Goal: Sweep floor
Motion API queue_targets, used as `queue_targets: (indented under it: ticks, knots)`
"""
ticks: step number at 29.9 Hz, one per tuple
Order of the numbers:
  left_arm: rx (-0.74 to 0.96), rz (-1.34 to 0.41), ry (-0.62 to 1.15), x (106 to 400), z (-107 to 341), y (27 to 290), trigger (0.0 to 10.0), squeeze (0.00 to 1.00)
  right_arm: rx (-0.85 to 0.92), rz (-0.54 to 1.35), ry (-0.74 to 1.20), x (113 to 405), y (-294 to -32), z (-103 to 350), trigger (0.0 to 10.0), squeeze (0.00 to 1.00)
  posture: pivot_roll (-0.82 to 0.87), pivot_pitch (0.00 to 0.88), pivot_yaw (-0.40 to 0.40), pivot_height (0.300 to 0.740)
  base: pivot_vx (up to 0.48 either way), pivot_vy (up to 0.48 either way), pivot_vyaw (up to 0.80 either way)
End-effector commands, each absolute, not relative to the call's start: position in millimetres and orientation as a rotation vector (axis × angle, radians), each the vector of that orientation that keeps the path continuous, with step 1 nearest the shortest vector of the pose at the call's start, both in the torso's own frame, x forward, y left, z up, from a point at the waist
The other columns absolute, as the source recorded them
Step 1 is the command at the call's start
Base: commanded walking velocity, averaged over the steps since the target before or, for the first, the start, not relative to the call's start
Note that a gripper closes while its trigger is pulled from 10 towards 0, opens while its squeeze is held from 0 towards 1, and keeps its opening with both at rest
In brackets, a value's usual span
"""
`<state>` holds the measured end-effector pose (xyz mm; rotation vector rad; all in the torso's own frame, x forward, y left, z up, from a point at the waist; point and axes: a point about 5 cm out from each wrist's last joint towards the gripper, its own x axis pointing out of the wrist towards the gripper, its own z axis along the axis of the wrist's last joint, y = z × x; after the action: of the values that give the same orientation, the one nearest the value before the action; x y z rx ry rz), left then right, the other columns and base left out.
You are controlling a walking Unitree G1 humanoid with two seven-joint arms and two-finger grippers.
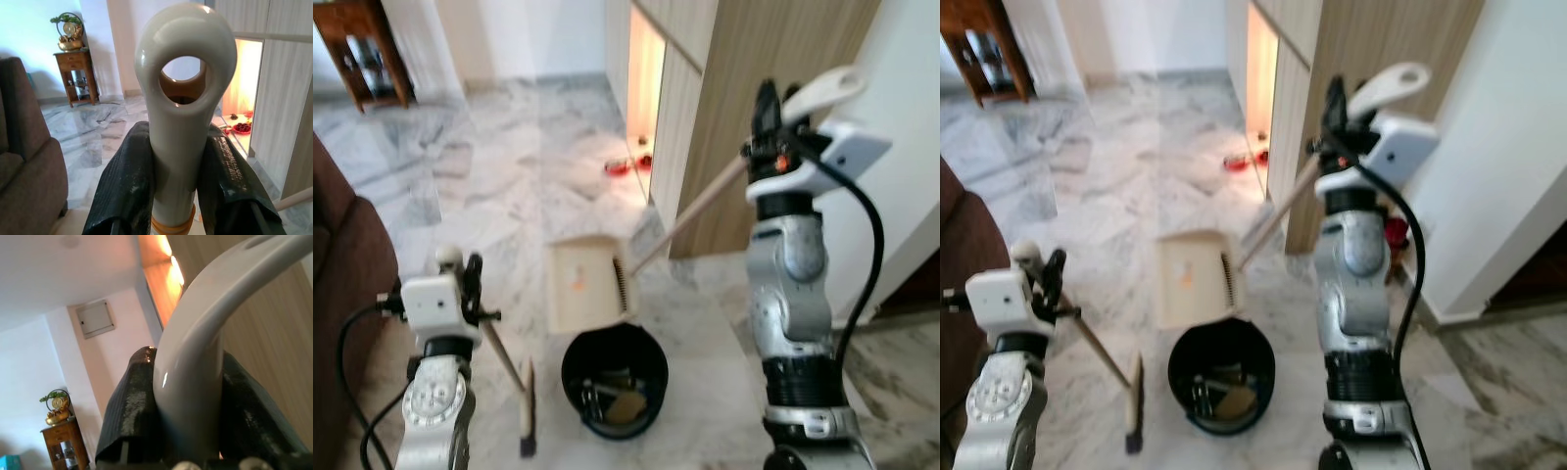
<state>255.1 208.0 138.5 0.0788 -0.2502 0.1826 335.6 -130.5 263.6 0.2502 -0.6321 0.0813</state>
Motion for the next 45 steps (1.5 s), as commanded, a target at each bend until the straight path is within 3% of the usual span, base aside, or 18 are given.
queue_targets:
  ticks: [1, 21, 33, 45]
  knots:
    - [0.081, 0.172, -0.296, 253.7, 146.8, 206.4, 10.0, 0.0, 0.238, 0.06, -0.697, 332.1, -137.7, 274.9, 10.0, 0.0, 0.16, 0.019, 0.046, 0.74, 0.0, 0.0, 0.0]
    - [0.079, 0.147, -0.278, 254.4, 141.7, 202.3, 10.0, 0.0, -0.014, 0.127, -0.726, 322.2, -137.6, 269.8, 10.0, 0.0, 0.14, 0.013, 0.053, 0.74, 0.0, 0.0, 0.0]
    - [0.084, 0.13, -0.276, 257.6, 141.5, 200.3, 10.0, 0.0, -0.243, 0.281, -0.791, 300.3, -119.0, 265.2, 10.0, 0.0, 0.13, 0.024, 0.057, 0.74, 0.0, 0.0, 0.0]
    - [0.079, 0.125, -0.279, 259.6, 141.9, 200.0, 10.0, 0.0, -0.282, 0.305, -0.802, 286.2, -121.0, 267.7, 10.0, 0.0, 0.12, 0.026, 0.062, 0.74, 0.0, 0.0, 0.0]
